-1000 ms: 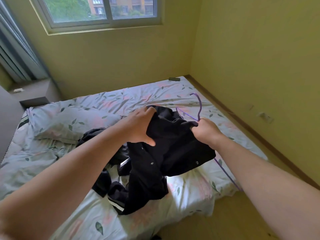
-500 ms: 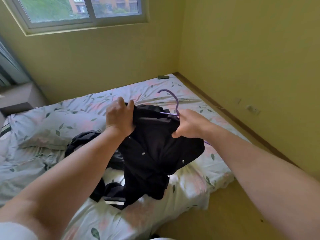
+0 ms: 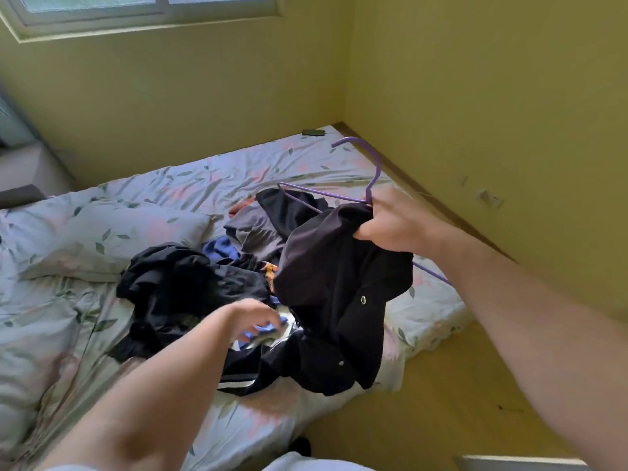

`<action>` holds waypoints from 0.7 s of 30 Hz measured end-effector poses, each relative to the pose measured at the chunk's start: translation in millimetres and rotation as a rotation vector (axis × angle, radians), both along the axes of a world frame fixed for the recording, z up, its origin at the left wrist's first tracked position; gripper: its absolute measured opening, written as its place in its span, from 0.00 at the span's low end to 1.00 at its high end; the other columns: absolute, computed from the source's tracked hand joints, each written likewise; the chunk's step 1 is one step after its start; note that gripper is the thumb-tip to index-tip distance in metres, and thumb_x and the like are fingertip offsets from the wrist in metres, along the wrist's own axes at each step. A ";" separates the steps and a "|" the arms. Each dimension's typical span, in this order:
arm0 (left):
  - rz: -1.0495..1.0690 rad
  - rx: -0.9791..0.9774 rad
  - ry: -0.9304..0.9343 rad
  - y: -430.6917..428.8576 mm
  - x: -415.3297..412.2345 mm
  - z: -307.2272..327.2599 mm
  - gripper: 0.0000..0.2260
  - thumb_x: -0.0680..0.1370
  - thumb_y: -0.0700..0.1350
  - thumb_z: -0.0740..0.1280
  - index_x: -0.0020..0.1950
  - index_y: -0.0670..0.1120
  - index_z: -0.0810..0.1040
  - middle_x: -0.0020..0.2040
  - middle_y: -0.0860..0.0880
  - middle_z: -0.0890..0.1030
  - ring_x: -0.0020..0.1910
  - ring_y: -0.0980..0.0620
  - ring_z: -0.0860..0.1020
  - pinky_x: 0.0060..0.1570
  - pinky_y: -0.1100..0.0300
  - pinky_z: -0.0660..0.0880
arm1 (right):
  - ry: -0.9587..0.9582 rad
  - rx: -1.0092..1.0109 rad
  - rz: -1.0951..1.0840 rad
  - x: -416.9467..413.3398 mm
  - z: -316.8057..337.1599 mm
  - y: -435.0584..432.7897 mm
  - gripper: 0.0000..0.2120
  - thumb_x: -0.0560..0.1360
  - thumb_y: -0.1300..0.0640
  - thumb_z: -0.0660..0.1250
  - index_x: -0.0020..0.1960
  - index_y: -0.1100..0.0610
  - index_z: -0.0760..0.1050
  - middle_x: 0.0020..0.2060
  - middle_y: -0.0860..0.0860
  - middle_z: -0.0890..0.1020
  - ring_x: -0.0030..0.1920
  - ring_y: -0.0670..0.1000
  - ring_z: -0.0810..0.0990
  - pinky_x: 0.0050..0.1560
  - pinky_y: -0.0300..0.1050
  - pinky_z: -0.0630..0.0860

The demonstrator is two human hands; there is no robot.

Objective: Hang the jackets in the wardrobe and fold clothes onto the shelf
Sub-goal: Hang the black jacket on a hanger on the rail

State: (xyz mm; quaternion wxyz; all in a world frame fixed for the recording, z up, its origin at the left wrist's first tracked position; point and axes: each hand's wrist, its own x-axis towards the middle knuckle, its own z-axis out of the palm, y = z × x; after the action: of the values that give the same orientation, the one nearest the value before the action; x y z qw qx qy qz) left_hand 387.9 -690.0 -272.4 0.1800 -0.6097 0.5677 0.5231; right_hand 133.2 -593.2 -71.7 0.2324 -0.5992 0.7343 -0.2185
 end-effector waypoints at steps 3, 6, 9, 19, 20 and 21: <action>-0.225 0.302 -0.014 33.4 -27.5 -17.5 0.47 0.65 0.57 0.81 0.79 0.50 0.65 0.77 0.47 0.67 0.74 0.42 0.69 0.67 0.44 0.72 | -0.013 -0.009 -0.038 -3.7 -6.7 3.8 0.18 0.67 0.66 0.69 0.32 0.53 0.61 0.27 0.48 0.65 0.29 0.50 0.63 0.30 0.45 0.59; -0.277 0.287 -0.079 71.2 -55.5 -32.6 0.58 0.59 0.72 0.77 0.81 0.49 0.58 0.77 0.46 0.67 0.71 0.42 0.72 0.68 0.43 0.72 | -0.028 -0.019 -0.110 -7.5 -9.3 10.2 0.18 0.68 0.63 0.70 0.32 0.54 0.61 0.29 0.50 0.66 0.30 0.52 0.64 0.32 0.48 0.60; 0.010 0.150 0.022 86.9 -79.2 -46.1 0.37 0.74 0.68 0.68 0.77 0.51 0.62 0.72 0.45 0.74 0.62 0.42 0.78 0.64 0.43 0.74 | -0.077 -0.020 -0.180 -15.5 -11.6 19.5 0.13 0.68 0.61 0.70 0.34 0.60 0.65 0.30 0.52 0.69 0.32 0.52 0.67 0.34 0.49 0.63; 0.123 -0.353 0.607 -20.1 -160.5 35.3 0.16 0.71 0.40 0.61 0.49 0.55 0.84 0.48 0.40 0.85 0.46 0.42 0.84 0.51 0.44 0.81 | -0.007 0.153 -0.702 -75.2 -12.8 120.1 0.16 0.76 0.47 0.70 0.50 0.61 0.74 0.46 0.47 0.76 0.45 0.53 0.79 0.47 0.49 0.76; 0.121 -0.282 0.697 -18.8 -173.2 55.9 0.17 0.71 0.38 0.61 0.50 0.55 0.83 0.46 0.41 0.85 0.42 0.43 0.83 0.47 0.47 0.82 | 0.005 0.179 -0.776 -77.6 -15.7 136.3 0.17 0.77 0.46 0.69 0.52 0.60 0.73 0.47 0.48 0.76 0.47 0.53 0.78 0.48 0.49 0.75; 0.131 -0.193 0.790 -17.4 -184.5 76.4 0.16 0.73 0.36 0.60 0.52 0.52 0.83 0.41 0.43 0.85 0.38 0.45 0.83 0.41 0.51 0.82 | 0.011 0.202 -0.845 -78.7 -19.5 153.0 0.17 0.78 0.45 0.68 0.54 0.60 0.73 0.48 0.52 0.77 0.48 0.55 0.78 0.49 0.50 0.74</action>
State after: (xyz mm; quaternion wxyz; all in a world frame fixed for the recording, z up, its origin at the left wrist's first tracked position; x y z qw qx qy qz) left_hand 203.5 -707.4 -195.9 -0.1435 -0.4110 0.5997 0.6715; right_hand 54.5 -440.3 -91.2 0.1759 -0.2214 0.9340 -0.2184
